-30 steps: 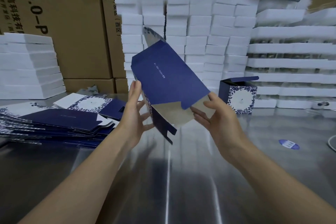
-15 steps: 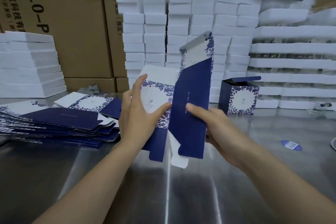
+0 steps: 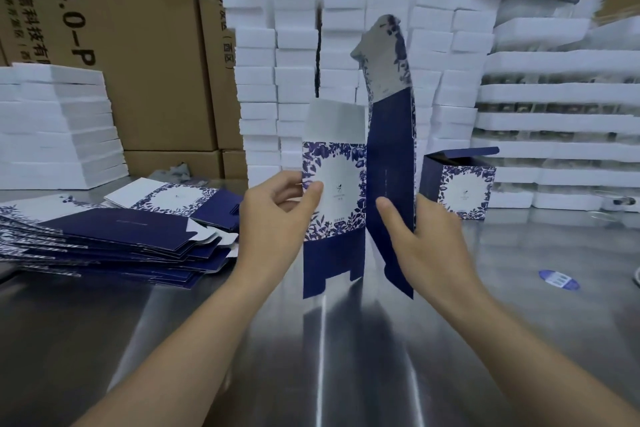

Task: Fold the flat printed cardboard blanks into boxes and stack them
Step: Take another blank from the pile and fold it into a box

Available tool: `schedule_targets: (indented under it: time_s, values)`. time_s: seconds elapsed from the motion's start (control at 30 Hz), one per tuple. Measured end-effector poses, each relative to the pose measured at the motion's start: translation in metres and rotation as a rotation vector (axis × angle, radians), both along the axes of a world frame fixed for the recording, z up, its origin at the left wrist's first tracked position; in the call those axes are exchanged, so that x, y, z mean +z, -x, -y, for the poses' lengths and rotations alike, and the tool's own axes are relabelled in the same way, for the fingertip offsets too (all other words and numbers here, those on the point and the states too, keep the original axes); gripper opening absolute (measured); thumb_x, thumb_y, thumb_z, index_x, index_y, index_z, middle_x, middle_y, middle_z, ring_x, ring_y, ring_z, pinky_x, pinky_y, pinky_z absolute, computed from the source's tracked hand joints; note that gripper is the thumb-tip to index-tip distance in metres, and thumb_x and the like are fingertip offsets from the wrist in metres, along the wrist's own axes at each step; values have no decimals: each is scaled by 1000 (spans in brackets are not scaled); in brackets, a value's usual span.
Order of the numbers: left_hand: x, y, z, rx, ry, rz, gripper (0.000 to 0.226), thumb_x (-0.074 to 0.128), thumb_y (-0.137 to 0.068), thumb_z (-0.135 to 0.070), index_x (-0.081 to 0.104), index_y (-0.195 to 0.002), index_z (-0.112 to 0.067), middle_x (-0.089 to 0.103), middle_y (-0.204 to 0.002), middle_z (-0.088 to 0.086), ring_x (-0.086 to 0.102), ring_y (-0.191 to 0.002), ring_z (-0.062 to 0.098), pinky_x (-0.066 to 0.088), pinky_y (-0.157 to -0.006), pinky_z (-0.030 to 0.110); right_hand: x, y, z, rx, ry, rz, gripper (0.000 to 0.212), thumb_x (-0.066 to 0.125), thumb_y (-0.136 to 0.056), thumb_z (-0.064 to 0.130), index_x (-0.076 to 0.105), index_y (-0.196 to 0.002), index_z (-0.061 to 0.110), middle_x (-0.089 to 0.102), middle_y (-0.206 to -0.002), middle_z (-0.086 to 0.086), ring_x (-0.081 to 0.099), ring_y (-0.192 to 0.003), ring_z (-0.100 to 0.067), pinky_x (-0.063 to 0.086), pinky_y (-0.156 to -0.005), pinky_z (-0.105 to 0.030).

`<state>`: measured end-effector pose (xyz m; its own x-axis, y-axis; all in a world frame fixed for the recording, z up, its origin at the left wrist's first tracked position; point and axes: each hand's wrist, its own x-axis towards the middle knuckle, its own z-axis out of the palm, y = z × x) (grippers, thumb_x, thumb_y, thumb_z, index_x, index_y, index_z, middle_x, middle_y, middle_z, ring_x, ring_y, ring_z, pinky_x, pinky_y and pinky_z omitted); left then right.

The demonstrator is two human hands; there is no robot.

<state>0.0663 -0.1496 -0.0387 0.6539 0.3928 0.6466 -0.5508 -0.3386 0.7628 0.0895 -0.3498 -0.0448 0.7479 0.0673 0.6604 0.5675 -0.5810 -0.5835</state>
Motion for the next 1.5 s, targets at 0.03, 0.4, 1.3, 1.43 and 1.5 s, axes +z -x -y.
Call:
schedule_targets:
  time_s: [0.03,0.4,1.3,1.43,1.5]
  values:
    - [1,1,1,-19,8,18,3,77,-97,-22,79,-97,-23,80,-87,-8,75,-83,7,55,-75,17,1,1,0,18,-35,-33,40,52,-105,49,61,-83,17,65,-71,-3,59,-72,-31,49,-70,-45]
    - [10,-3,-19,-575,557,-465,35,69,-99,-30,75,-129,-12,76,-127,12,70,-122,32,55,-108,50,26,1,33,802,-778,-829,49,85,-77,54,82,-118,27,79,-120,1,80,-93,-18,63,-72,-33]
    - [8,-5,-52,-370,444,-552,28,64,-101,-51,78,-101,-26,81,-80,-10,78,-68,7,63,-56,30,6,-37,42,511,-720,-775,31,70,-97,35,78,-118,14,81,-111,-6,80,-78,-21,61,-56,-32]
    - [18,-9,-56,-325,430,-569,51,49,-109,-43,59,-145,-8,61,-150,8,58,-138,18,52,-106,32,2,-34,37,529,-632,-779,36,69,-96,48,82,-116,20,81,-113,-5,81,-91,-27,64,-68,-38]
    - [11,-9,-68,-339,385,-470,46,46,-112,-31,49,-150,-4,43,-160,15,38,-151,27,30,-120,33,3,-33,36,495,-657,-751,31,67,-99,48,86,-99,24,82,-106,-8,81,-82,-28,63,-59,-37]
